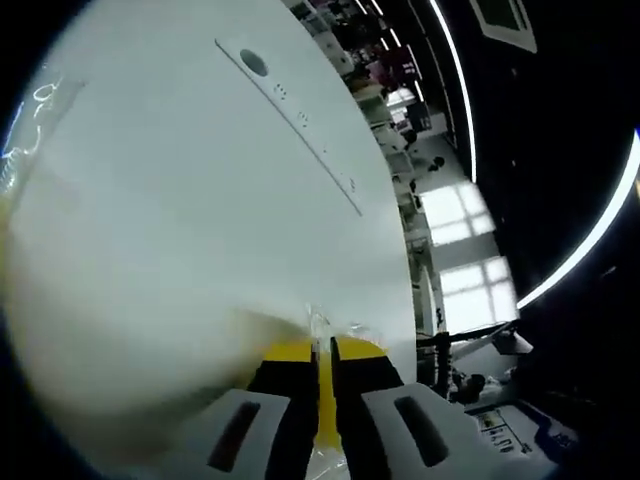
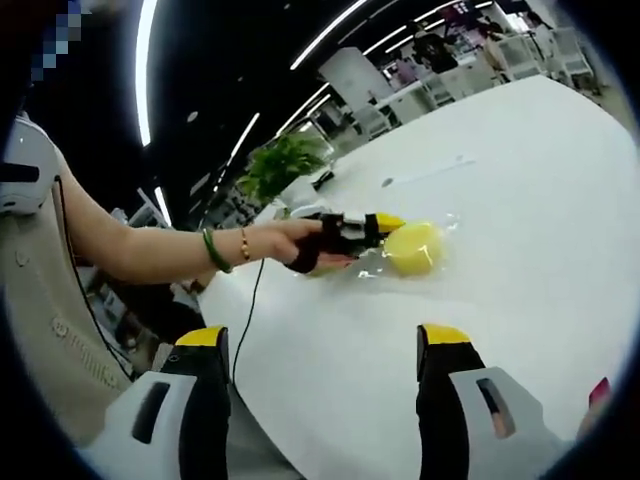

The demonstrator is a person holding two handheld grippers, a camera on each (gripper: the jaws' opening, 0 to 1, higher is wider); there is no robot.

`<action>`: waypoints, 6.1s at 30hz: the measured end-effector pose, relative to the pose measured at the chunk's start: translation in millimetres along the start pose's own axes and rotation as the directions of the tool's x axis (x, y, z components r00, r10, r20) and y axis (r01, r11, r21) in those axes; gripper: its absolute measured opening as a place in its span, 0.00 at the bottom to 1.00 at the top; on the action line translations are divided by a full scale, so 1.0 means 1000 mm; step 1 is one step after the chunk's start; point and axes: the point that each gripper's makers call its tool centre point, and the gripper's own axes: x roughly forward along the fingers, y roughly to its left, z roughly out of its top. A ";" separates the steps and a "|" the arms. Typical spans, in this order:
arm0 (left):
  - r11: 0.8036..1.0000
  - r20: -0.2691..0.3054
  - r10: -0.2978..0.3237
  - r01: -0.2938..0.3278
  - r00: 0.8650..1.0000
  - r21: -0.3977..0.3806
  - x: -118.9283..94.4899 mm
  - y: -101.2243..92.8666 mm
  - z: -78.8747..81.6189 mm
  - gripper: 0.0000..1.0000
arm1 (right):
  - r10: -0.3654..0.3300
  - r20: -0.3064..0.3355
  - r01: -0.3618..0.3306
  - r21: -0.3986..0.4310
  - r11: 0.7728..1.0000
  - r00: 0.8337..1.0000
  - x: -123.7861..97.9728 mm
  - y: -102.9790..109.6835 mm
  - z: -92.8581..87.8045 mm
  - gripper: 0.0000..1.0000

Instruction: Compare the silicone blocks by pressing each to a similar depth, holding the contact briefly, and releasing to observe deformation and rebound differences across the visible hardness samples.

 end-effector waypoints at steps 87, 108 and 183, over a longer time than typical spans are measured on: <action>0.807 0.020 -0.588 0.584 0.809 0.092 -0.328 -0.192 -0.054 0.00 | 0.111 -0.029 -0.112 -0.442 0.890 0.993 0.028 0.155 0.068 0.81; 0.785 -0.154 -0.571 0.591 0.806 0.183 -0.303 -0.203 -0.081 0.00 | 0.162 -0.198 -0.243 -0.516 0.822 0.967 0.065 0.165 0.066 0.75; 0.343 -0.270 -0.242 0.342 0.932 0.875 -0.295 -0.181 -0.118 0.00 | 0.018 -0.465 -0.325 -0.589 0.740 0.885 0.081 0.161 0.000 0.12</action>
